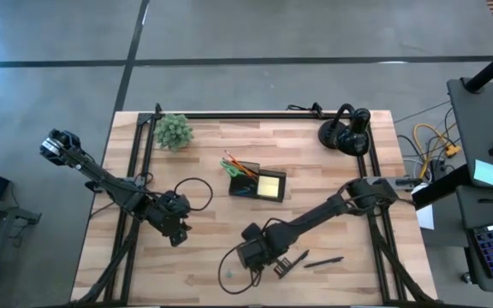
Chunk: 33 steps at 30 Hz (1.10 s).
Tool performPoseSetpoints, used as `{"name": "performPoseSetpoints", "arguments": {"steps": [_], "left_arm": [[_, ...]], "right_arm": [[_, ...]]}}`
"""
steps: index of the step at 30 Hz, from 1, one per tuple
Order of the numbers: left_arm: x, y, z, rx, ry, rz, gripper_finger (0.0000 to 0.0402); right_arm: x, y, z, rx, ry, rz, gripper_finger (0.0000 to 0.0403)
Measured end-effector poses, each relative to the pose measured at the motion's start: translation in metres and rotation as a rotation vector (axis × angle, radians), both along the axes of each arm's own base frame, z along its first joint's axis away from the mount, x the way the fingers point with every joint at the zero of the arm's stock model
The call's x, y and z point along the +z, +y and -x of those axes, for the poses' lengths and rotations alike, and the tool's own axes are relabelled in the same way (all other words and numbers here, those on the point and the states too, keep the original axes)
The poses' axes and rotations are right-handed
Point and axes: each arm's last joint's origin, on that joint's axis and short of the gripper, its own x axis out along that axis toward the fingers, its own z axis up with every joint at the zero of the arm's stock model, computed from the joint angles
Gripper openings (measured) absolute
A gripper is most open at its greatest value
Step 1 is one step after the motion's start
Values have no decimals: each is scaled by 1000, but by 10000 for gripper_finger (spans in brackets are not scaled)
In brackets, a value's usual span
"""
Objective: Pick and place office supplies into organizer
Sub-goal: Put the right blue binder clip into the black desk organizer
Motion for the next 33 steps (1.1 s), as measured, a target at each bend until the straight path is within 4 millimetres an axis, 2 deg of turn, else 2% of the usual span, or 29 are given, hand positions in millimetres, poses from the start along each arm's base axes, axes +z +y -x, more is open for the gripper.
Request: {"name": "performPoseSetpoints", "arguments": {"steps": [15, 20, 26, 29, 33], "left_arm": [[0, 0, 0, -2, 0, -1, 199], [0, 0, 0, -2, 0, -1, 199], [0, 0, 0, -2, 0, -1, 199], [0, 0, 0, -2, 0, -1, 199], [0, 0, 0, -3, 0, -1, 199]], "right_arm": [[0, -1, -1, -42, -4, -6, 64], [0, -1, -1, -118, 3, -17, 51], [2, -2, 1, -189, 18, -20, 56], [8, -3, 2, -205, 18, -21, 58], [31, -3, 3, -247, -16, -51, 58]]}}
